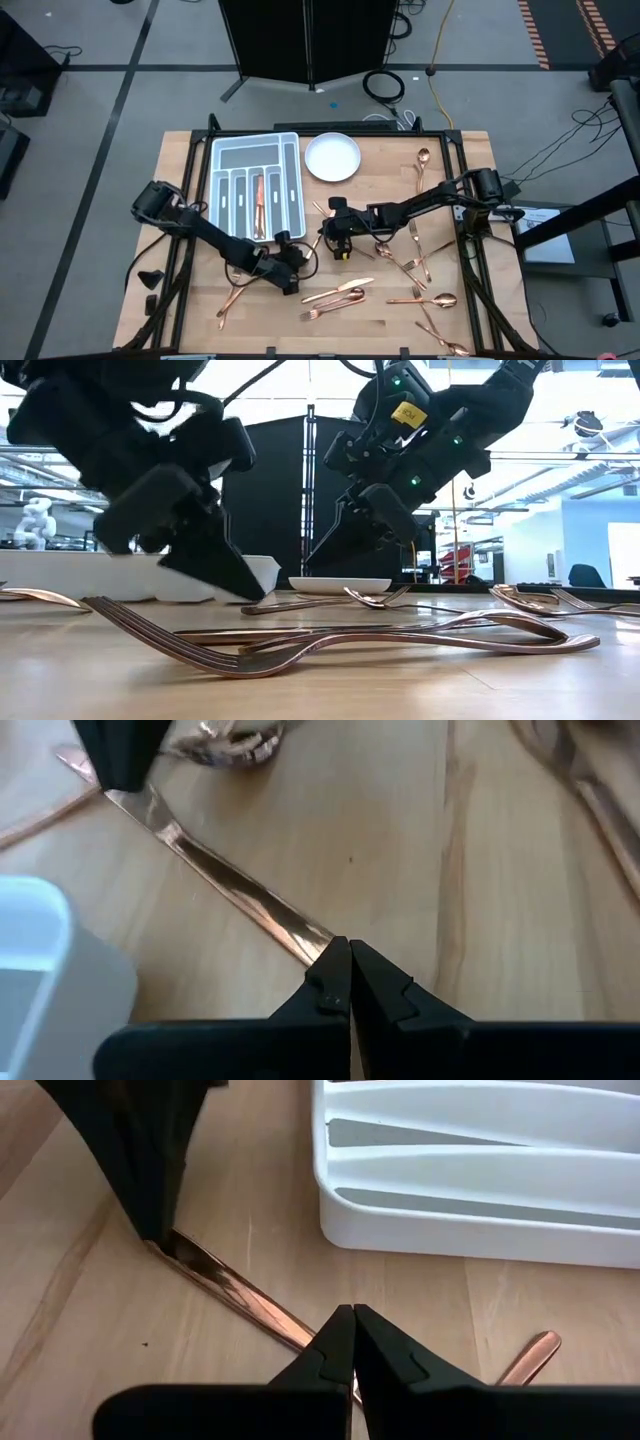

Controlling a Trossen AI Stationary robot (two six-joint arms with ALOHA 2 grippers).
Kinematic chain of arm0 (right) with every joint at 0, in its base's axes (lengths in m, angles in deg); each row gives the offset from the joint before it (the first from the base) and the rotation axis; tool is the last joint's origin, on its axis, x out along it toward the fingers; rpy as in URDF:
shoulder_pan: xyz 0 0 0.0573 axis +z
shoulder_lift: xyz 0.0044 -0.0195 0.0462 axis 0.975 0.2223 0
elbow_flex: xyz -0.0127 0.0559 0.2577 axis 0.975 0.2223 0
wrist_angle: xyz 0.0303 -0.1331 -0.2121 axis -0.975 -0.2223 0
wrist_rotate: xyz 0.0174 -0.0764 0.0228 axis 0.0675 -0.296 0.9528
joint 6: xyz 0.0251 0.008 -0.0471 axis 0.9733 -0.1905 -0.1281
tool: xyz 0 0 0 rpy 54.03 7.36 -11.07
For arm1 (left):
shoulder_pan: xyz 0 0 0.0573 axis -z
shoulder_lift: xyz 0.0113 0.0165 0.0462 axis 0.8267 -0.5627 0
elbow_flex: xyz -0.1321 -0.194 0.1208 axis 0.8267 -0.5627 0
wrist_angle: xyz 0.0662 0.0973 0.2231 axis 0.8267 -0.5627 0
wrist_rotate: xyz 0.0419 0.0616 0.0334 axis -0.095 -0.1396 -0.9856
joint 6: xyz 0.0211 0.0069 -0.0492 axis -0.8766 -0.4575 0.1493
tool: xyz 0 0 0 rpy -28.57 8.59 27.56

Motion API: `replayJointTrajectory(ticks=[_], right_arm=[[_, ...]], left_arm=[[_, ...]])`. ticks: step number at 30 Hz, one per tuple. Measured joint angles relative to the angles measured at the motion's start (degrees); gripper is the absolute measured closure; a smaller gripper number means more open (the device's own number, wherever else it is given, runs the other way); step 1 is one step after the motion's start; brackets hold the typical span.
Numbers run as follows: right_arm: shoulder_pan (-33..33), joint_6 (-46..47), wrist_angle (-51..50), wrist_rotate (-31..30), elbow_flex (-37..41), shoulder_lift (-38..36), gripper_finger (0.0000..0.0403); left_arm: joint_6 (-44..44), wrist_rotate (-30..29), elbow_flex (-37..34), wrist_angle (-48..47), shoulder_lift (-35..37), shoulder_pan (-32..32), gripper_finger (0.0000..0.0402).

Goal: Sort silverware
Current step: Put the knife on the utensil tray

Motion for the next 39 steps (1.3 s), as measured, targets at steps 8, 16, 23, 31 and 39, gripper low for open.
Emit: replayJointTrajectory(ticks=[8, 16, 23, 31, 39], right_arm=[[0.0, 0.0, -0.9, 0.0, 0.0, 0.0, 0.0403], [0.0, 0.0, -1.1, 0.0, 0.0, 0.0, 0.0403], [0.0, 0.0, -1.1, 0.0, 0.0, 0.0, 0.0403], [0.0, 0.0, -1.1, 0.0, 0.0, 0.0, 0.0403], [0.0, -0.3, -1.0, 0.0, 0.0, 0.0, 0.0403]], left_arm=[[0.1, 0.8, 0.0, 0.4, -0.7, 0.0, 0.0401], [1.6, 3.5, 0.2, -2.5, -0.6, 1.3, 0.0401], [3.7, 5.2, 0.2, -2.6, -0.6, 2.7, 0.0401], [3.8, 10.4, 0.2, -3.6, -0.6, 3.3, 0.0402], [6.3, 14.3, 0.2, -4.9, -0.6, 3.3, 0.0402]])
